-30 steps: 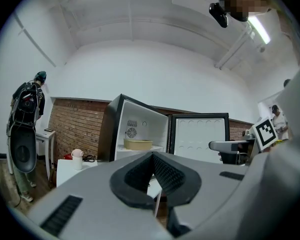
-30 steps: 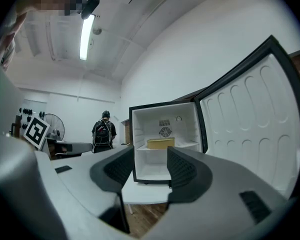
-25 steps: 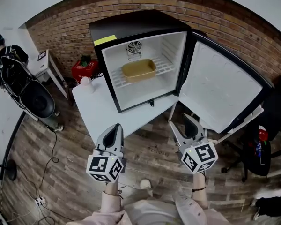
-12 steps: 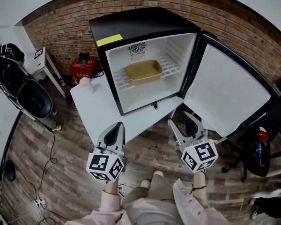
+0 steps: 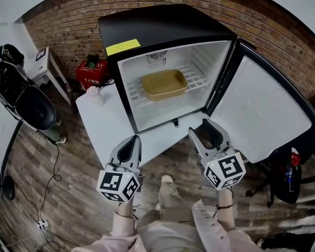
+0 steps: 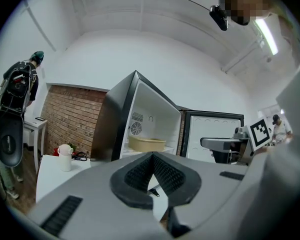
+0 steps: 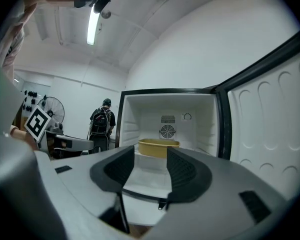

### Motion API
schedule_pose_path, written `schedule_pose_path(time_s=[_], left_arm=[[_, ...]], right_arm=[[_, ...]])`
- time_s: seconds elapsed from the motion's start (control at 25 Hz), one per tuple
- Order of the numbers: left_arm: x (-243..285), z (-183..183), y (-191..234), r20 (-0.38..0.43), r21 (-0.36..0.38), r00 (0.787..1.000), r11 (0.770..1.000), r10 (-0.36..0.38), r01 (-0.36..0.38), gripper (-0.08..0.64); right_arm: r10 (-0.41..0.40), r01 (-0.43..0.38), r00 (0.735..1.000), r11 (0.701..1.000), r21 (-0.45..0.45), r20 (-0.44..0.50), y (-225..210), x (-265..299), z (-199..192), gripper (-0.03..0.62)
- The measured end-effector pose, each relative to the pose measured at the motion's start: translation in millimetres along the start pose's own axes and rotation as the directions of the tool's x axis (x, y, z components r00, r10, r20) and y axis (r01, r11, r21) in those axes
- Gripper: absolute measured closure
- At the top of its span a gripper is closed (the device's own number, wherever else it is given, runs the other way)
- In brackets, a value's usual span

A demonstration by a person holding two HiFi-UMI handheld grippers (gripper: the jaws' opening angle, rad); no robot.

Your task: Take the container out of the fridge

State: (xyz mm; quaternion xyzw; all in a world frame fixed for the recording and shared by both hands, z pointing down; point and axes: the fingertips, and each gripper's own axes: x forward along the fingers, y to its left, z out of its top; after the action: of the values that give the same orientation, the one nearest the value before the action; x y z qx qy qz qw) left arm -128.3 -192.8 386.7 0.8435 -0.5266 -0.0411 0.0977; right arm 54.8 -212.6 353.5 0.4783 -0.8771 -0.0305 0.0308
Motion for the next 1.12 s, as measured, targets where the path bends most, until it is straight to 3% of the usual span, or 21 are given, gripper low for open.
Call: schedule_pose_path(time_s=[0.24,0.48,0.56,0.68,0.88,1.12], left_arm=[[35.7,0.2,8.8,-0.021,0.01,1.0,1.0,-0.004,0.004,0.568],[70.3,-1.6,17.9,-0.042,0.004,0.999,1.0,0.0,0.0,0.568],[78.6,-1.7,19.2,-0.05,0.005,0.999,1.0,0.002,-0.002,0.568],[90.4,-0.3,20.6,-0.053,0.007,0.999,1.0,0.006,-0.006,0.568],[105.5,-1.1,22.9,-0.056,0.0,0.998,1.0,0.02,-0.02,0.568],[121.2,-1.1,21.9,-0.053,-0.001,0.998,1.0,0.026,-0.026,0.568]], right_arm=[[0.086,-0.086,0.996,0.99,-0.108,-0.009,-18.1,46.3,8.5,0.402],[0.219,-0.245,0.968,0.935,-0.258,-0.125,-23.5,90.9,5.7,0.402],[0.266,-0.31,0.947,0.905,-0.292,-0.178,-22.6,101.5,4.2,0.402],[0.331,-0.404,0.911,0.837,-0.368,-0.247,-21.6,115.7,2.6,0.402],[0.396,-0.511,0.856,0.745,-0.429,-0.333,-18.3,132.7,2.1,0.402],[0.407,-0.603,0.792,0.636,-0.481,-0.455,-17.2,143.8,-10.5,0.402]])
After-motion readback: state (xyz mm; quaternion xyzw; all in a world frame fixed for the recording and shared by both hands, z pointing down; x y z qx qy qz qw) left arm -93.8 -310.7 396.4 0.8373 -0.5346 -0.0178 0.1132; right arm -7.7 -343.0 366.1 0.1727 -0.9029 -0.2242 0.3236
